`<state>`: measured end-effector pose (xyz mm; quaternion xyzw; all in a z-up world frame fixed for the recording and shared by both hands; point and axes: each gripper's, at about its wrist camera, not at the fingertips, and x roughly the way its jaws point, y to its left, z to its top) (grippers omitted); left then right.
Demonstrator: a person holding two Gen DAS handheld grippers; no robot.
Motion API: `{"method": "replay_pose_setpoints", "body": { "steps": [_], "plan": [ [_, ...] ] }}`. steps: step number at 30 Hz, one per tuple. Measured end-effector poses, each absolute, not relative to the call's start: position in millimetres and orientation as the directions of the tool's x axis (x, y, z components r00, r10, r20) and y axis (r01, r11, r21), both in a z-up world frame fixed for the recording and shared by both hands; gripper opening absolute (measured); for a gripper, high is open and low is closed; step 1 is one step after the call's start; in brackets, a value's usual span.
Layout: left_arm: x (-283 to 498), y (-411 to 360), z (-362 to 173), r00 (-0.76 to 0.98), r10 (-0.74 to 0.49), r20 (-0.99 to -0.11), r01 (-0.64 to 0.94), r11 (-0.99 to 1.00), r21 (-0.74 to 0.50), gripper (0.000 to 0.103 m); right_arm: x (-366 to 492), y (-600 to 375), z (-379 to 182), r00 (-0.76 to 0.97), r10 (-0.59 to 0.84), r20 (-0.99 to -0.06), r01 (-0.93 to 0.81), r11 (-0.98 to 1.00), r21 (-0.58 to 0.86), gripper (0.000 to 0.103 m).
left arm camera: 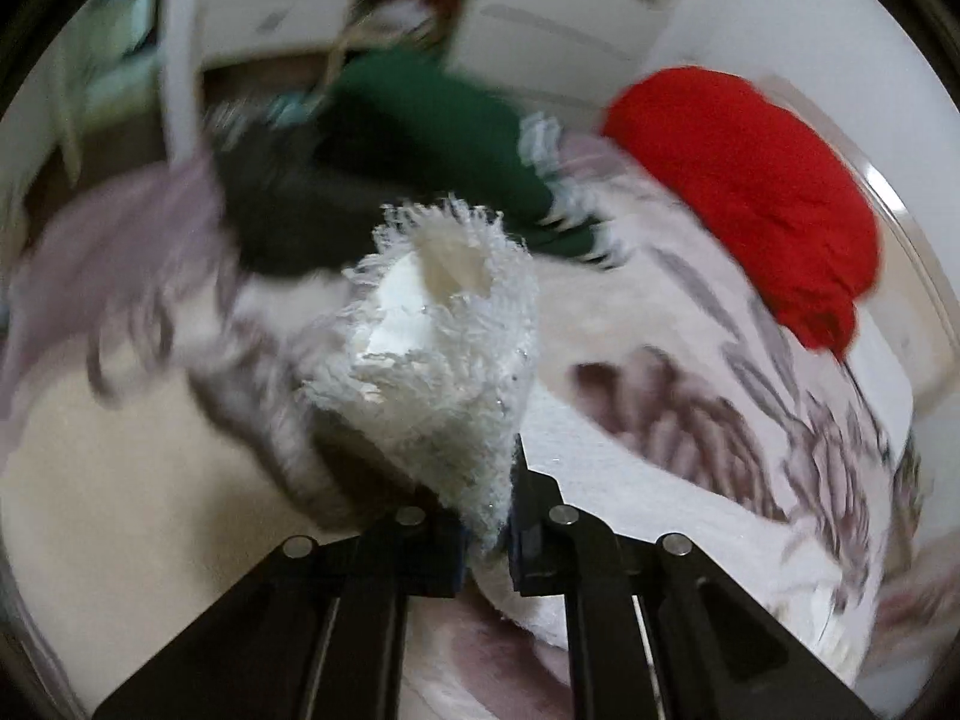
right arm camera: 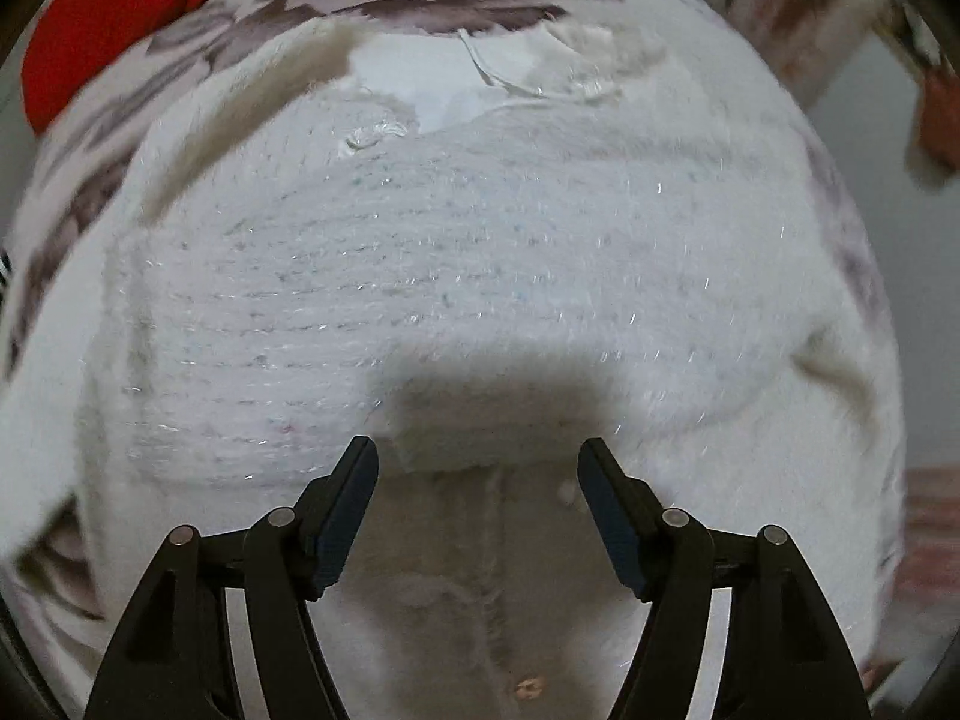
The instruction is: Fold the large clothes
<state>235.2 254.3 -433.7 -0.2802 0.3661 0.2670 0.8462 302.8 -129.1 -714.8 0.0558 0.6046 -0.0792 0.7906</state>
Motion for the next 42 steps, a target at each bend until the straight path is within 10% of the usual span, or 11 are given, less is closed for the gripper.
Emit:
{"method": "replay_pose_setpoints", "body": {
  "steps": [8,16,25,28,32,42],
  "plan": [
    [287,79,-367,0.697,0.084,-0.712,-0.239,0.963,-0.121,0.006,354,-150,-720,0.245,0.002,-0.97,0.195,0.98,0.051,0.084],
    [320,-184,-396,0.54,-0.298,-0.787,0.175,0.955,-0.241,0.006,293,-303,-721,0.232,0.089,-0.969,0.435,0.881,0.185,0.084],
    [340,-300,-464,0.325,-0.277,-0.904,0.208,0.954,-0.217,0.008,255,-441,-742,0.27,0.178,-0.946,0.532,0.792,0.3,0.084],
    [337,-299,-477,0.278,-0.274,-0.921,0.22,0.951,-0.217,0.028,257,-455,-739,0.317,0.236,-0.919,0.522,0.765,0.377,0.084],
    [333,-283,-473,0.268,-0.285,-0.92,0.236,0.946,-0.224,0.089,275,-461,-724,0.394,0.33,-0.858,0.503,0.703,0.502,0.084],
    [340,-127,-470,0.392,0.079,-0.917,0.029,0.995,0.098,0.089,362,-396,-717,0.375,0.535,-0.757,0.372,0.661,0.651,0.084]
  ]
}}
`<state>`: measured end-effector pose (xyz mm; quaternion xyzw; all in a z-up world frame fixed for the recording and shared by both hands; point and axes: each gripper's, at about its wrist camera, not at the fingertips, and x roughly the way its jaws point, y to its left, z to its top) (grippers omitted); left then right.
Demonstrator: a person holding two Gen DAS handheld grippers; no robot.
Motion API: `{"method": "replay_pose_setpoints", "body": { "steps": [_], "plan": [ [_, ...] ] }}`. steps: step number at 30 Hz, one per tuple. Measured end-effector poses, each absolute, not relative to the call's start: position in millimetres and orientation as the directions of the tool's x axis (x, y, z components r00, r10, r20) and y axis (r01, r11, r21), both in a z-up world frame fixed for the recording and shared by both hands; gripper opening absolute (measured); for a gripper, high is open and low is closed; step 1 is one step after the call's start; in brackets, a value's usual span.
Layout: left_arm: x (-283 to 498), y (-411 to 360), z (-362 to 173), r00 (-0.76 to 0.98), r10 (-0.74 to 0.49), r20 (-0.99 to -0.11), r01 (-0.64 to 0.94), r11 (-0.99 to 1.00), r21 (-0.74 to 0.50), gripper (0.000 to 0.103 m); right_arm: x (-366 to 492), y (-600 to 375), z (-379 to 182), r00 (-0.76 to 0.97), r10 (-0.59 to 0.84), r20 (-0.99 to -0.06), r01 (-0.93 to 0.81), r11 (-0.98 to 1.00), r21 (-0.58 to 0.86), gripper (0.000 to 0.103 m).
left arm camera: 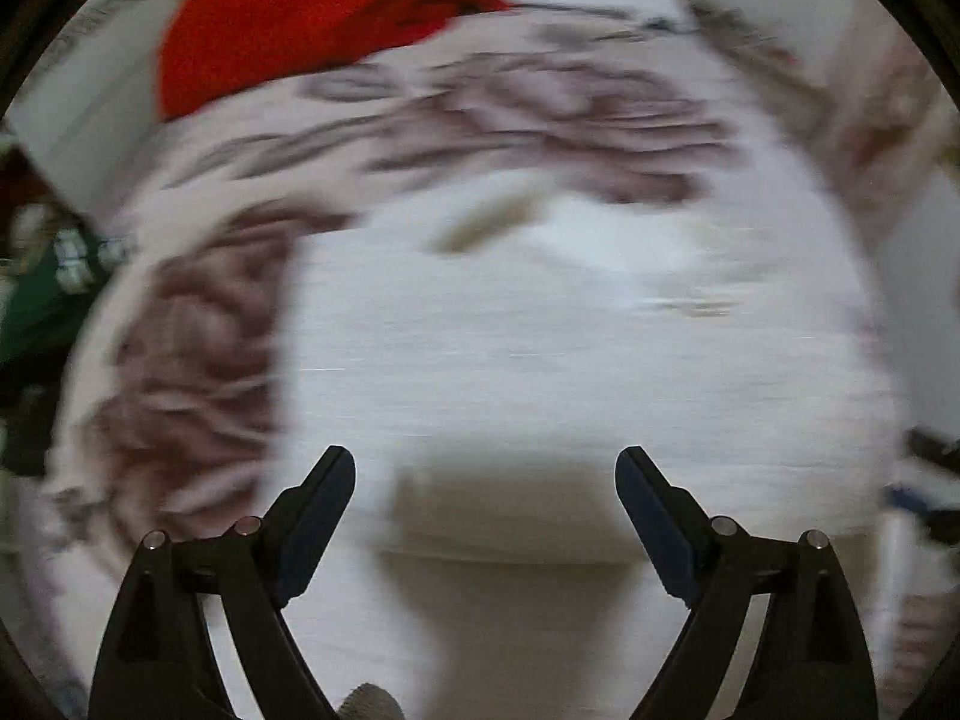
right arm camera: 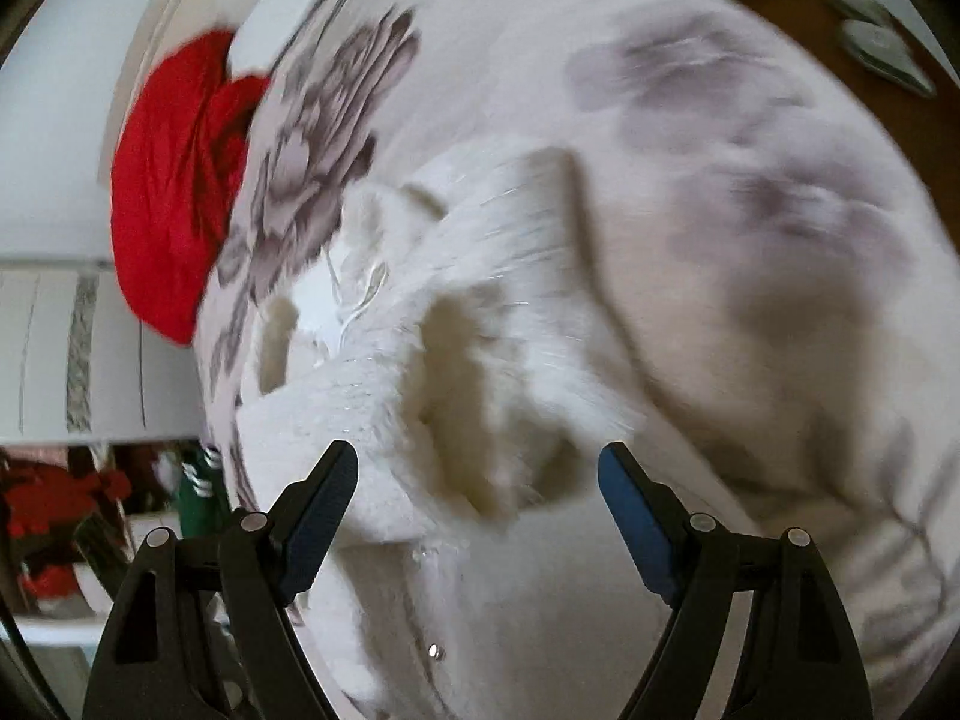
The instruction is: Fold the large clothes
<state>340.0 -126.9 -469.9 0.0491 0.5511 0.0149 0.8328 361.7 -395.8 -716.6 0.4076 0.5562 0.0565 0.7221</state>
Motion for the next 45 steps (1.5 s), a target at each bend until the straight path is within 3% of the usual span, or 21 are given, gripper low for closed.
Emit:
{"method": "replay_pose_setpoints", "body": {
  "steps": [2,3,4,8,11,13,14,17,19,23,24,25,31,35,37,40,42,45],
  "plan": [
    [347,-98,-487,0.37,0.173,-0.913,-0.021,0.984,0.178,0.089,384,-378,-725,0.346,0.525,-0.777,0.341,0.702,0.626,0.073],
    [351,-87,-493,0.365,0.196,-0.91,-0.039,0.98,0.195,0.089,395,-370,-729,0.338,0.532,-0.777,0.318,0.712,0.626,0.033],
    [355,-76,-500,0.356,0.224,-0.907,-0.058,0.974,0.218,0.089,405,-362,-732,0.314,0.532,-0.786,0.296,0.732,0.614,0.007],
    [363,-59,-512,0.364,0.277,-0.889,-0.082,0.961,0.266,0.089,417,-366,-712,0.352,0.345,-0.87,0.306,0.836,0.455,0.006],
    [364,-53,-520,0.358,0.284,-0.889,-0.082,0.959,0.273,0.089,414,-380,-715,0.29,0.395,-0.872,0.313,0.822,0.476,0.012],
    [360,-55,-522,0.361,0.279,-0.89,-0.07,0.96,0.272,0.089,399,-382,-701,0.275,0.35,-0.895,0.275,0.864,0.422,0.052],
    [359,-55,-521,0.368,0.282,-0.886,-0.064,0.958,0.279,0.089,388,-383,-695,0.283,0.302,-0.91,0.254,0.892,0.375,0.056],
    [359,-58,-521,0.38,0.283,-0.881,-0.044,0.956,0.288,0.089,368,-374,-700,0.2,0.136,-0.97,0.178,0.969,0.173,0.057],
    [360,-59,-525,0.383,0.286,-0.878,-0.035,0.955,0.295,0.089,362,-360,-716,0.147,0.115,-0.982,0.085,0.988,0.128,0.057],
    [362,-62,-529,0.383,0.285,-0.879,-0.018,0.953,0.301,0.089,383,-319,-743,0.182,-0.035,-0.983,-0.142,0.988,-0.062,0.056],
    [363,-62,-530,0.383,0.283,-0.879,-0.013,0.953,0.302,0.089,389,-316,-748,0.195,-0.06,-0.979,-0.152,0.984,-0.09,0.048],
    [364,-62,-531,0.38,0.283,-0.881,-0.008,0.953,0.303,0.089,396,-319,-752,0.212,-0.065,-0.975,-0.137,0.986,-0.096,0.032],
    [366,-61,-542,0.353,0.245,-0.903,0.001,0.965,0.263,0.091,385,-403,-758,0.327,0.106,-0.939,0.306,0.928,0.211,0.028],
    [367,-65,-545,0.342,0.222,-0.913,0.012,0.971,0.24,0.092,347,-466,-817,0.396,0.364,-0.843,0.653,0.534,0.537,0.029],
    [366,-69,-541,0.346,0.233,-0.909,0.024,0.966,0.256,0.092,340,-476,-822,0.427,0.422,-0.8,0.682,0.43,0.591,0.028],
    [360,-70,-532,0.366,0.238,-0.9,0.025,0.964,0.265,0.092,350,-458,-779,0.336,0.333,-0.881,0.527,0.709,0.468,0.034],
    [356,-68,-524,0.381,0.239,-0.893,0.017,0.964,0.265,0.092,355,-429,-750,0.291,0.174,-0.941,0.315,0.911,0.266,0.038],
    [353,-68,-519,0.405,0.254,-0.878,0.014,0.959,0.284,0.092,367,-389,-746,0.253,0.058,-0.966,0.063,0.995,0.077,0.039]
  ]
}}
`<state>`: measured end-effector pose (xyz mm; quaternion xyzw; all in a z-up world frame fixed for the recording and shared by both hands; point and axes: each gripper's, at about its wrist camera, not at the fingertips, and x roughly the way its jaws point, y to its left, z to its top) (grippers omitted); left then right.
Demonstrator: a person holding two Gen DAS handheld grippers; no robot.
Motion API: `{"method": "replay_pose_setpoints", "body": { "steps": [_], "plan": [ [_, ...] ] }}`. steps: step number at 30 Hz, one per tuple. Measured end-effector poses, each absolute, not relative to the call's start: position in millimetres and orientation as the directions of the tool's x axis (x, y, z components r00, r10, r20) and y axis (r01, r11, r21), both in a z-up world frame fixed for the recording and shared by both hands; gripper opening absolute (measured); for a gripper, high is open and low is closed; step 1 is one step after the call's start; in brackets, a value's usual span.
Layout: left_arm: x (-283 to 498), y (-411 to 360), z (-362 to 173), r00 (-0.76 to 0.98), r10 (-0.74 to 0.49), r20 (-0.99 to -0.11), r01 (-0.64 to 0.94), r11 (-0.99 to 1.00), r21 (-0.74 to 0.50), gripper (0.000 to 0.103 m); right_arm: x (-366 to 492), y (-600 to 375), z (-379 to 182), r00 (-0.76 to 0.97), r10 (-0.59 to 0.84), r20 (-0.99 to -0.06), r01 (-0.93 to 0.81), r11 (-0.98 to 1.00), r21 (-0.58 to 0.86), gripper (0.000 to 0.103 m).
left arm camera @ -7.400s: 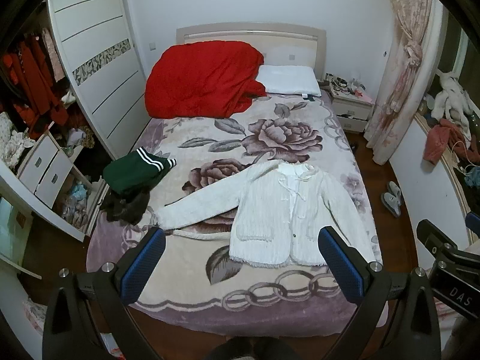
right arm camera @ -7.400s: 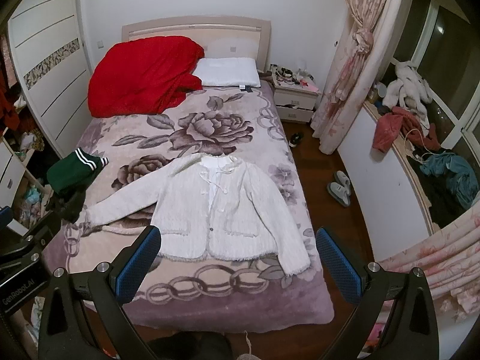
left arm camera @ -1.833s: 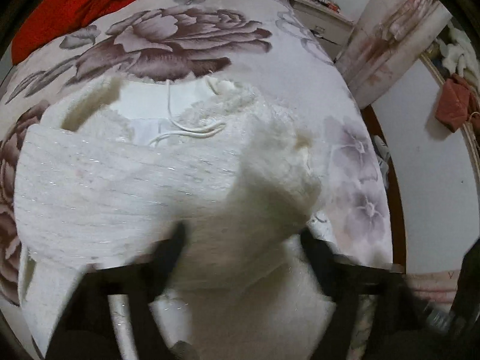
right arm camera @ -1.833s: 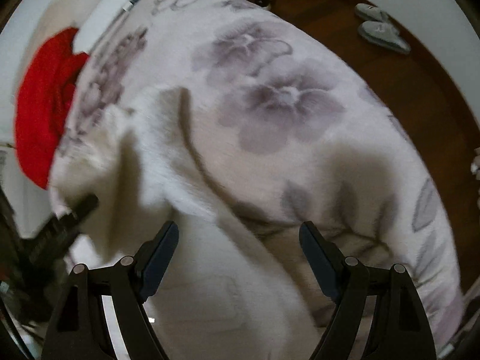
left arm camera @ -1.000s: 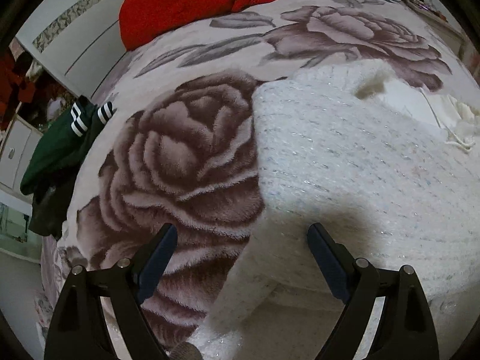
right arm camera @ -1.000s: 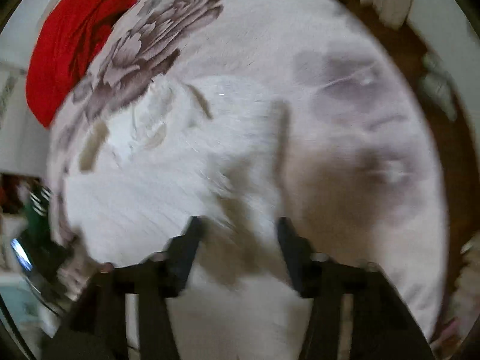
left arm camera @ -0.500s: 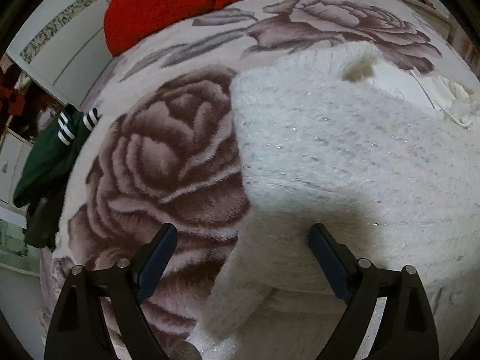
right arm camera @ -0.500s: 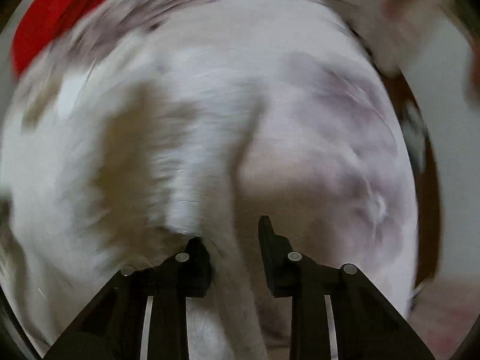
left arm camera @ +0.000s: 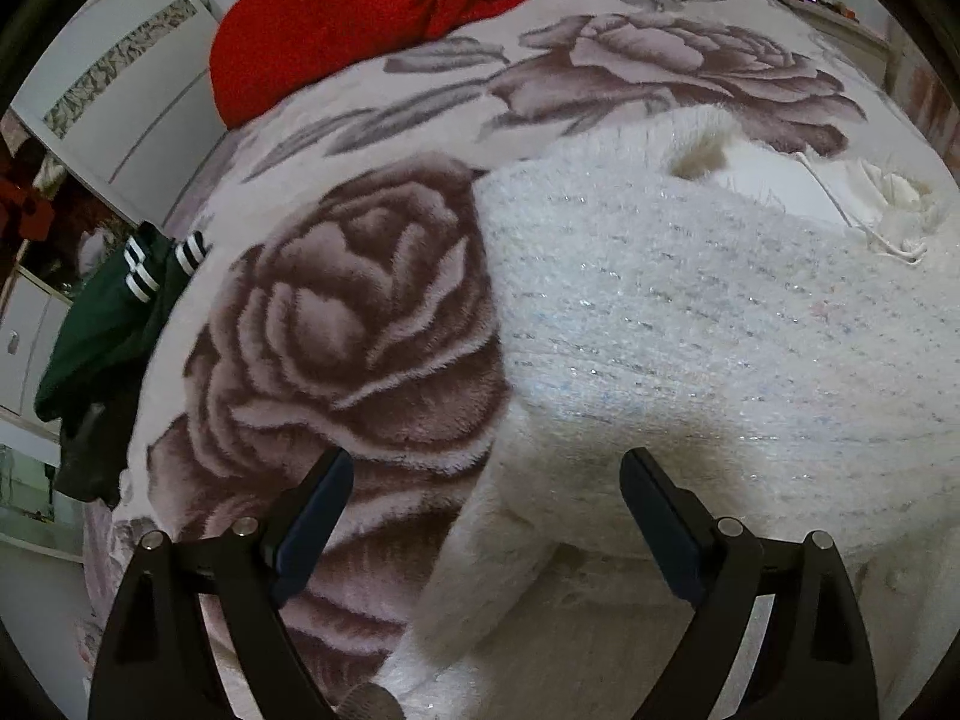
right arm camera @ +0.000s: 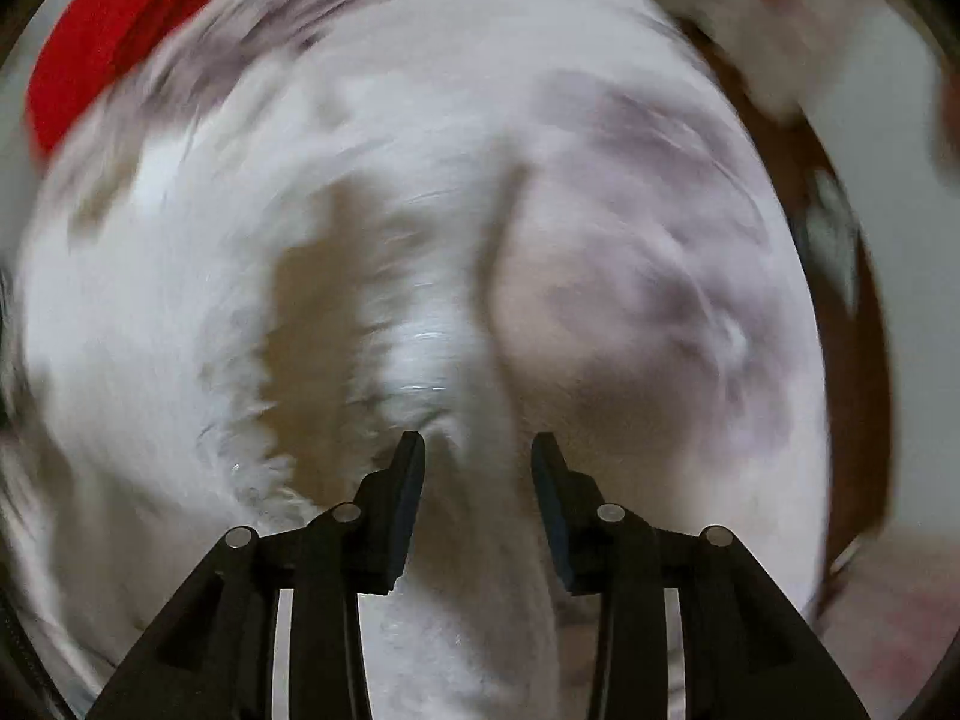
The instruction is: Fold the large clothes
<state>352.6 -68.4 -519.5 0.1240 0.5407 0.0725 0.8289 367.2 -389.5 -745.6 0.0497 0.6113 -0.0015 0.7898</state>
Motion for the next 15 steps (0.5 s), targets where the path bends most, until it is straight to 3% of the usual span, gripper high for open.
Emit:
{"method": "replay_pose_setpoints", "body": {
  "steps": [2,3,4,10,15],
  "plan": [
    [352,-70,-520,0.415,0.268,-0.87,0.016,0.953,0.301,0.092,378,-368,-753,0.267,-0.037,-0.963,-0.041,0.998,-0.05,0.038],
    [353,-71,-521,0.416,0.272,-0.868,0.02,0.951,0.308,0.092,382,-366,-754,0.289,-0.056,-0.956,-0.05,0.996,-0.074,0.026],
    [354,-71,-523,0.416,0.272,-0.868,0.023,0.951,0.309,0.092,387,-371,-754,0.311,-0.04,-0.95,-0.023,0.998,-0.05,0.021],
    [356,-58,-531,0.405,0.265,-0.875,0.008,0.956,0.293,0.092,377,-459,-772,0.354,0.137,-0.925,0.429,0.855,0.291,0.021],
    [358,-56,-535,0.386,0.258,-0.886,0.007,0.959,0.283,0.092,369,-470,-790,0.32,0.185,-0.929,0.472,0.819,0.326,0.022]
  ]
}}
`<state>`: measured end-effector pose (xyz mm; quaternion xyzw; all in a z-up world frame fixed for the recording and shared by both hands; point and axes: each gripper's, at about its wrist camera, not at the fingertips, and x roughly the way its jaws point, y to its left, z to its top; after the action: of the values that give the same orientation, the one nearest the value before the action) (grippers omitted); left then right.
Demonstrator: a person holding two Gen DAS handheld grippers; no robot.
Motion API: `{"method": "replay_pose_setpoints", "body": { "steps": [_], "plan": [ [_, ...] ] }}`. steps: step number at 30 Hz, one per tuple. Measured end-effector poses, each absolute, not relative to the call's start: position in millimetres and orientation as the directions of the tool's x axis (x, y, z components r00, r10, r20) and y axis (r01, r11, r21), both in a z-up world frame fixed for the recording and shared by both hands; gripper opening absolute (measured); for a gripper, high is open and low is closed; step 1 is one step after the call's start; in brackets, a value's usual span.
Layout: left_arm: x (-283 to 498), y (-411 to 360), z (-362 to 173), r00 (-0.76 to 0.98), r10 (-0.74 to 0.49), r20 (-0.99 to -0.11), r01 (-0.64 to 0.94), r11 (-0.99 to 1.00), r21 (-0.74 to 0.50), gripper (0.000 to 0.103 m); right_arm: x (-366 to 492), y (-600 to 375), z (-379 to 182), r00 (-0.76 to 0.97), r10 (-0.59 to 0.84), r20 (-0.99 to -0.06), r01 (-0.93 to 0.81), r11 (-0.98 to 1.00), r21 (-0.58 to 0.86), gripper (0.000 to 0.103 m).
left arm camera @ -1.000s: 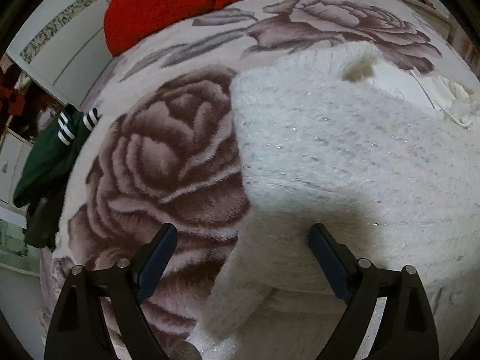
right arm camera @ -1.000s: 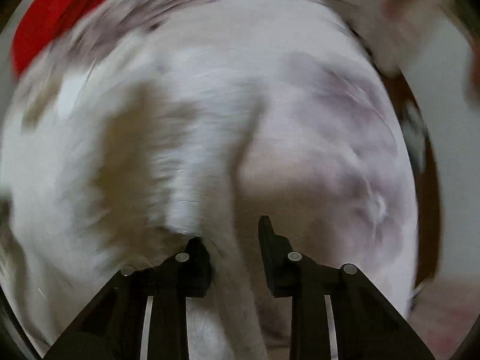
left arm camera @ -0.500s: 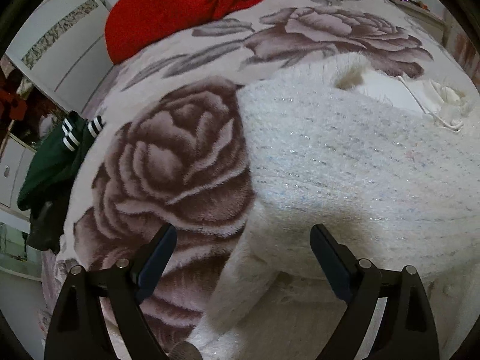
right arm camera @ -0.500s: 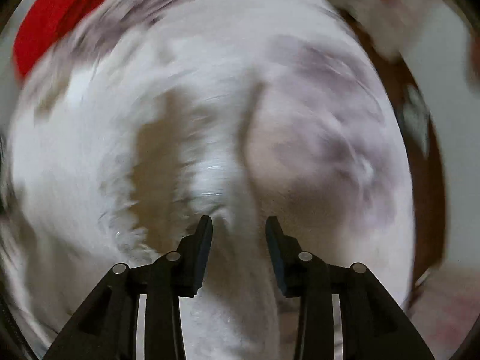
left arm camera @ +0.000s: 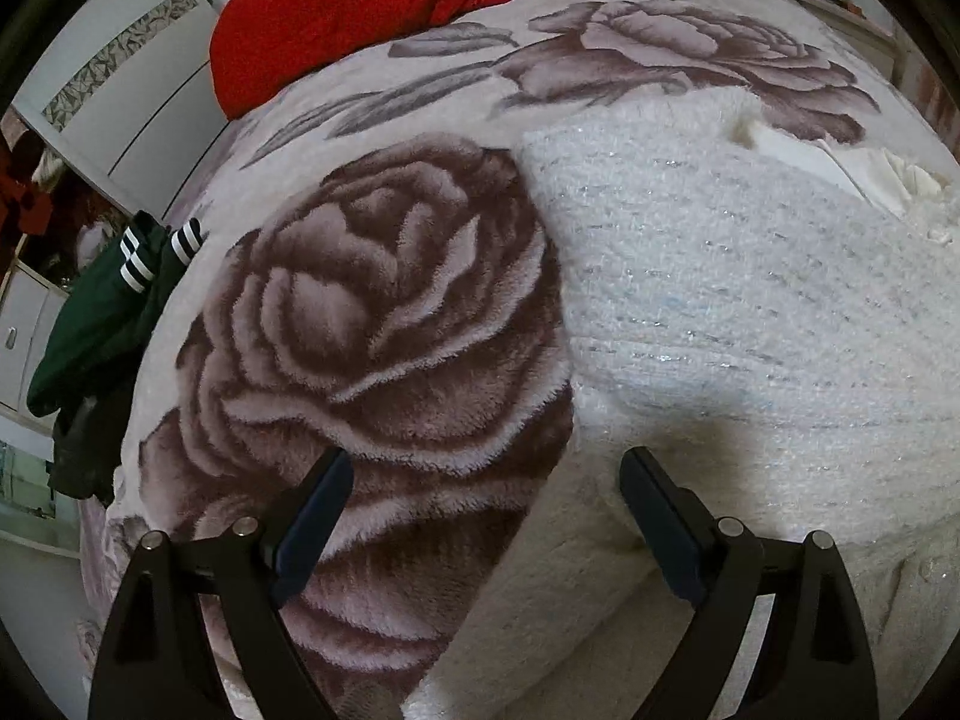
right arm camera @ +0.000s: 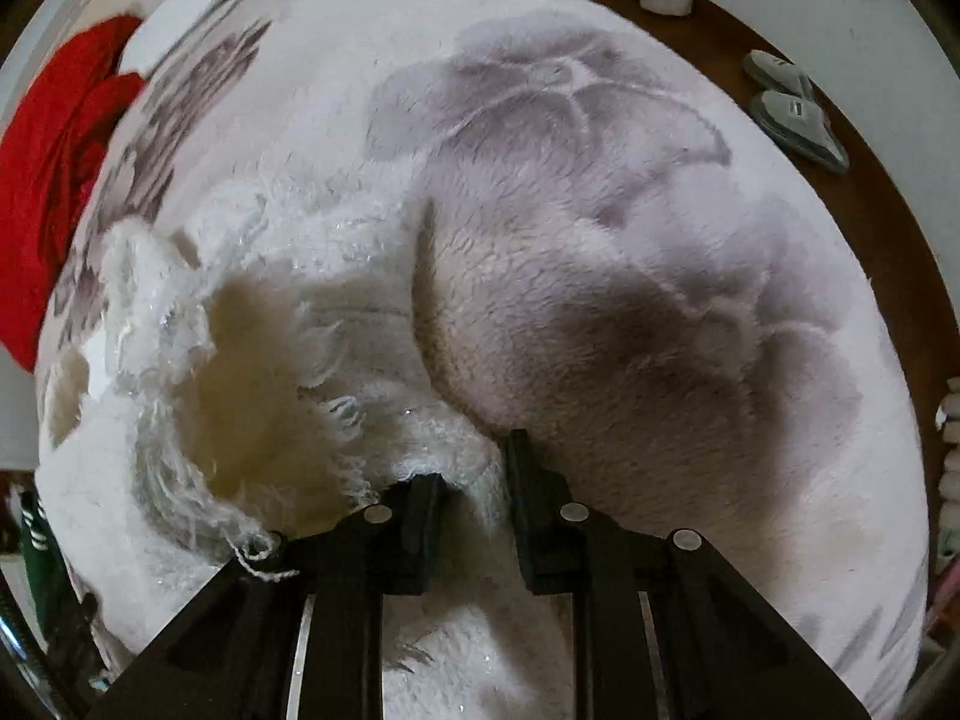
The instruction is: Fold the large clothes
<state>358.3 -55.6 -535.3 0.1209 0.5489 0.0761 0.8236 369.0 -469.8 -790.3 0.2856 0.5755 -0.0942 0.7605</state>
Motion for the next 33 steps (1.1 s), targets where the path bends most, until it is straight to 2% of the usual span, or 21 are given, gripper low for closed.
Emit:
{"method": "replay_pose_setpoints", "body": {
  "steps": [3,5,6,10,14,17,18,20,22,25,29,32,33],
  "plan": [
    [351,-51,-517,0.405,0.242,-0.882,-0.009,0.965,0.261,0.092,371,-464,-764,0.248,0.234,-0.94,0.433,0.841,0.324,0.035],
    [341,-45,-503,0.414,0.235,-0.879,-0.023,0.969,0.248,0.092,341,-455,-736,0.186,0.224,-0.957,0.443,0.85,0.285,0.038],
    [331,-41,-495,0.419,0.226,-0.879,-0.033,0.972,0.234,0.092,323,-449,-724,0.157,0.22,-0.963,0.46,0.846,0.268,0.045],
    [293,-28,-479,0.389,0.193,-0.901,-0.039,0.98,0.194,0.092,220,-413,-700,0.131,0.336,-0.933,0.577,0.739,0.347,0.048],
    [250,-17,-489,0.325,0.173,-0.93,-0.004,0.983,0.182,0.092,121,-356,-750,0.149,0.541,-0.828,0.762,0.47,0.445,0.048],
    [227,-14,-509,0.264,0.152,-0.953,0.042,0.985,0.169,0.092,90,-320,-797,0.233,0.621,-0.749,0.812,0.3,0.501,0.048],
    [220,-15,-515,0.257,0.15,-0.955,0.057,0.984,0.169,0.092,87,-307,-803,0.275,0.607,-0.746,0.818,0.26,0.513,0.047],
    [206,-19,-527,0.252,0.152,-0.956,0.099,0.978,0.182,0.092,78,-297,-807,0.324,0.539,-0.778,0.819,0.253,0.516,0.007],
    [194,-22,-539,0.241,0.155,-0.958,0.133,0.973,0.19,0.092,69,-291,-800,0.343,0.491,-0.801,0.818,0.264,0.512,0.007],
    [178,-25,-548,0.238,0.162,-0.958,0.157,0.967,0.203,0.092,62,-285,-790,0.289,0.431,-0.855,0.822,0.347,0.452,0.006],
    [171,-21,-547,0.232,0.174,-0.957,0.142,0.967,0.21,0.092,78,-281,-798,0.174,0.421,-0.89,0.798,0.469,0.378,0.007],
    [170,-18,-533,0.257,0.191,-0.947,0.111,0.968,0.225,0.092,106,-273,-784,0.079,0.428,-0.901,0.723,0.597,0.347,0.014],
    [169,-16,-525,0.271,0.202,-0.941,0.099,0.967,0.236,0.092,109,-273,-775,0.057,0.443,-0.895,0.699,0.622,0.353,0.021]
  ]
}}
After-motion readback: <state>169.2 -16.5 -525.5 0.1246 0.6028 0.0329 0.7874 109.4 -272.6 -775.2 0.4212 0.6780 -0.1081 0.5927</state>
